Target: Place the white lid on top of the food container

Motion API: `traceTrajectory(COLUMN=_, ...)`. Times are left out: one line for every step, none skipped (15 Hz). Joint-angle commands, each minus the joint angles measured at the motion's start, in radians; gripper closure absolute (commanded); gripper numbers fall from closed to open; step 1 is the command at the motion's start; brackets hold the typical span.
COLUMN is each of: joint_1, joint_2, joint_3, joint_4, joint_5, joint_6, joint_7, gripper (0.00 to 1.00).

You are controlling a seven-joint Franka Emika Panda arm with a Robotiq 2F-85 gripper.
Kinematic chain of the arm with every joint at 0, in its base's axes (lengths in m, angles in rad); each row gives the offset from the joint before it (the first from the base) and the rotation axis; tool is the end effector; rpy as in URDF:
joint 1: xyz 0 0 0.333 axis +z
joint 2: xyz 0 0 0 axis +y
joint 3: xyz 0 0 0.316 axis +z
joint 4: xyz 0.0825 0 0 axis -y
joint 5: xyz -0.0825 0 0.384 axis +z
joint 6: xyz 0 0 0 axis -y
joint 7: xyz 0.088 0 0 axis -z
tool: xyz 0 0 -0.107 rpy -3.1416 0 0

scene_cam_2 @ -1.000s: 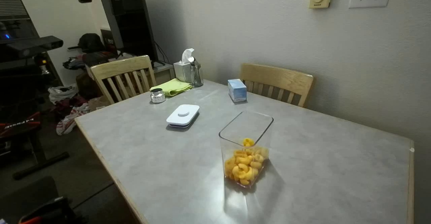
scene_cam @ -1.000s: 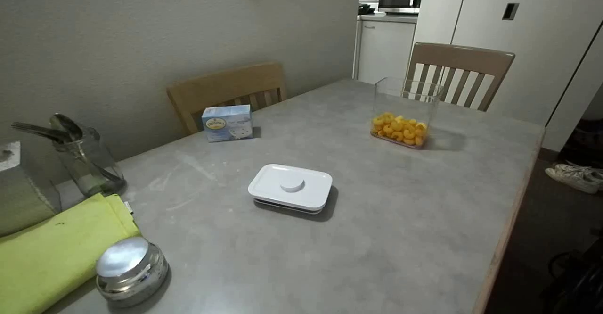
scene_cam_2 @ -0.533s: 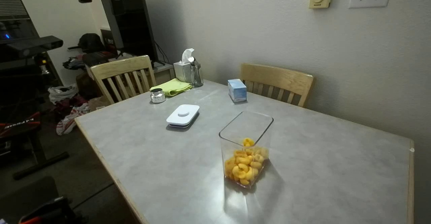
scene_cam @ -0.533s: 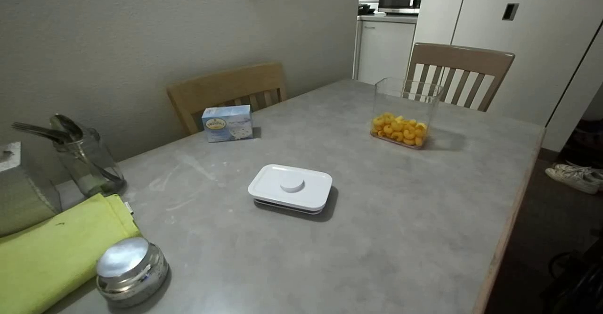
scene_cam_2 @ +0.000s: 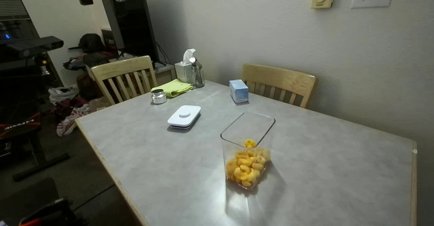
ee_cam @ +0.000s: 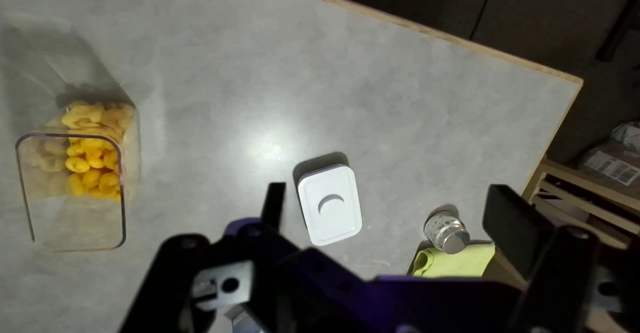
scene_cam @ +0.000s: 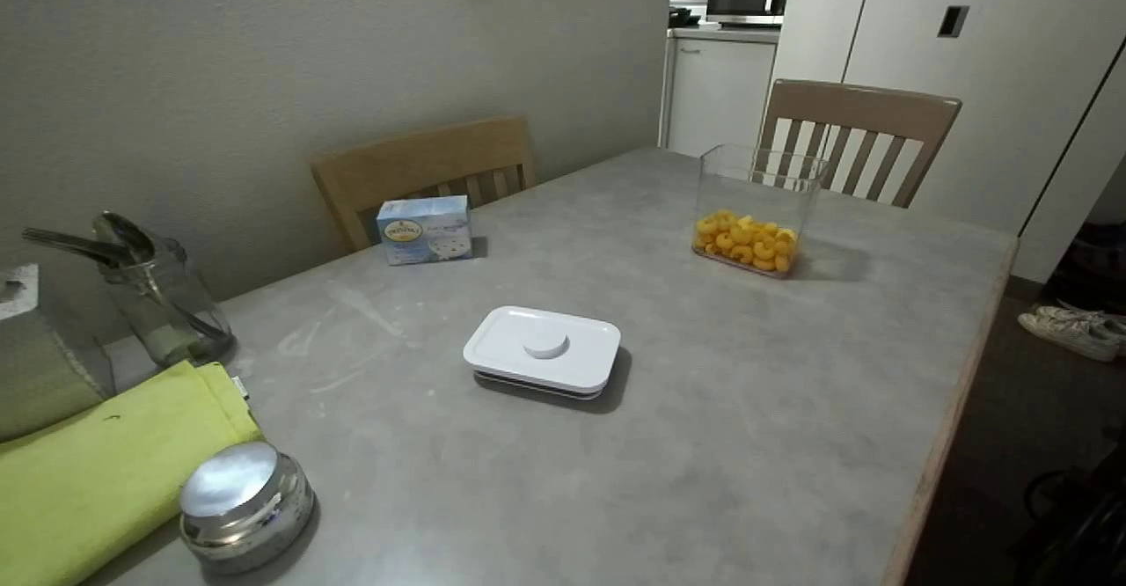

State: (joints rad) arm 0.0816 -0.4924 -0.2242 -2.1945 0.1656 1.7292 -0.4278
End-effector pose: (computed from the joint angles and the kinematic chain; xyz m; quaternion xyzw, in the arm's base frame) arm 0.4044 -0.0578 0.5746 -0.9809 -0.1409 -0.0434 0.1271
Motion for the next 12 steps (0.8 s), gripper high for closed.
traceTrajectory(joint_1=-0.017, joint_2=0.051, joint_3=0.007, joint_4=0.023, joint_5=0.002, joint_6=0.027, joint_7=-0.075, gripper=0.00)
traceTrajectory(joint_1=-0.014, joint_2=0.072, joint_3=0.002, joint_4=0.035, joint_5=0.005, joint_6=0.030, joint_7=-0.098, gripper=0.00)
traceTrajectory(joint_1=-0.011, joint_2=0.094, joint_3=-0.001, joint_4=0.047, joint_5=0.007, joint_6=0.036, joint_7=-0.120, gripper=0.00)
traceTrajectory(joint_1=-0.010, joint_2=0.116, joint_3=-0.004, joint_4=0.055, joint_5=0.008, joint_6=0.045, joint_7=-0.145, gripper=0.00)
traceTrajectory(joint_1=-0.010, joint_2=0.142, joint_3=-0.009, joint_4=0.062, joint_5=0.017, joint_6=0.060, joint_7=-0.169, gripper=0.00)
traceTrajectory(joint_1=-0.011, joint_2=0.166, joint_3=-0.011, joint_4=0.069, joint_5=0.023, joint_6=0.071, joint_7=-0.189, gripper=0.00)
traceTrajectory(joint_1=-0.013, joint_2=0.193, joint_3=-0.013, joint_4=0.075, joint_5=0.033, joint_6=0.089, joint_7=-0.211, gripper=0.00)
traceTrajectory(joint_1=-0.016, joint_2=0.217, joint_3=-0.012, joint_4=0.082, joint_5=0.039, joint_6=0.105, joint_7=-0.231, gripper=0.00)
traceTrajectory(joint_1=-0.019, joint_2=0.243, joint_3=-0.011, joint_4=0.085, joint_5=0.048, joint_6=0.132, joint_7=-0.254, gripper=0.00)
traceTrajectory(joint_1=-0.023, joint_2=0.261, joint_3=-0.011, joint_4=0.083, joint_5=0.065, joint_6=0.161, joint_7=-0.280, gripper=0.00)
traceTrajectory(joint_1=-0.027, joint_2=0.270, joint_3=-0.007, joint_4=0.078, joint_5=0.078, joint_6=0.188, joint_7=-0.307, gripper=0.00)
traceTrajectory(joint_1=-0.040, joint_2=0.230, joint_3=0.019, joint_4=0.057, joint_5=0.049, joint_6=0.157, joint_7=-0.248, gripper=0.00)
